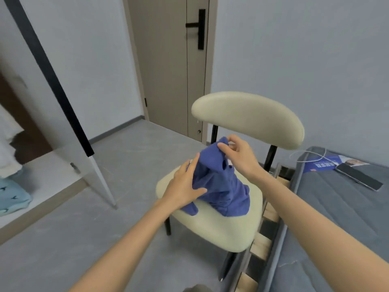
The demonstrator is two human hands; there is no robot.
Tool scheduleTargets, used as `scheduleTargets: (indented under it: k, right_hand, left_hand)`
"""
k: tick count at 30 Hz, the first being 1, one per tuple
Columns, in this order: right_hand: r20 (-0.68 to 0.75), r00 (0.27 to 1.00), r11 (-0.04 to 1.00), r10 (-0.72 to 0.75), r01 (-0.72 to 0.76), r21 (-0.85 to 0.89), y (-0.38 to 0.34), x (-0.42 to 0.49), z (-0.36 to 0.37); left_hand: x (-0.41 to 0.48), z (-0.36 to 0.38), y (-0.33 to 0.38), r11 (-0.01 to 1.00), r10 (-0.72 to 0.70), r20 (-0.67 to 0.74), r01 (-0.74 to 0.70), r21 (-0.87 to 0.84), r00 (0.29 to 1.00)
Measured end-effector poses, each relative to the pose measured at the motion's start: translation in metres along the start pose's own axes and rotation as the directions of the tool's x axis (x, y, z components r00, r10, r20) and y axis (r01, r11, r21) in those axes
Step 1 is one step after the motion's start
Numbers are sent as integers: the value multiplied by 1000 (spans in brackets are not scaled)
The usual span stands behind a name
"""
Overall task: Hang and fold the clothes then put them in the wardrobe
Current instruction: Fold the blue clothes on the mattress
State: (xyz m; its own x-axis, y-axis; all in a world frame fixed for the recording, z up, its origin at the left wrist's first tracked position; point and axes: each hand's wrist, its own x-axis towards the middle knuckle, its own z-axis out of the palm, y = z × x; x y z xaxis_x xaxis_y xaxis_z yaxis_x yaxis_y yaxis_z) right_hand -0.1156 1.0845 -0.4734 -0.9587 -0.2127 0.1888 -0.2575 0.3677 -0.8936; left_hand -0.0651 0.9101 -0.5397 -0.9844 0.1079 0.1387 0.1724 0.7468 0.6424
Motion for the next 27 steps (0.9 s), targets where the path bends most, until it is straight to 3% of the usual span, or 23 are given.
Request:
scheduleTargets:
  k: [7, 14, 17, 20, 21, 22, 24, 25, 27]
  right_hand:
    - [-79, 971, 954, -228, 239, 183, -116, -48, -48]
    - [-195, 952, 898, -234, 289, 333, -177, -81, -70]
    - [-218, 964, 868, -151, 235, 437, -189, -87, -72]
    - [-123, 987, 802, -104, 157, 576, -197, -89, -73]
    - [-88, 990, 750, -115, 144, 645, -200, -89, -71]
    - [-54, 990, 693, -132, 131, 709, -203, -90, -70]
    - [4, 988, 629, -156, 96, 771, -208, -90, -66]
    - [29, 986, 624, -162, 79, 777, -211, -90, -63]
    - [63, 985, 637, -158, 53, 769, -216, -89, -56]
  left_hand:
    - [-28, -55, 92, 908, 207, -239, -277, -314, 949]
    - [-57, -109, 136, 923, 86, -394, -222, -314, 915]
    - [-76, -136, 144, 879, 47, -251, -160, -450, 967]
    - [-96, -151, 143, 811, 132, 21, -95, -577, 991]
    - [-100, -152, 141, 803, 161, 46, -104, -587, 986]
    - [-103, -152, 139, 798, 176, 21, -130, -589, 984]
    - [-103, -152, 134, 840, 116, -160, -183, -511, 980]
    - [-102, -153, 130, 882, 86, -231, -182, -434, 969]
    - [-105, -152, 122, 945, 133, -242, -196, -262, 961]
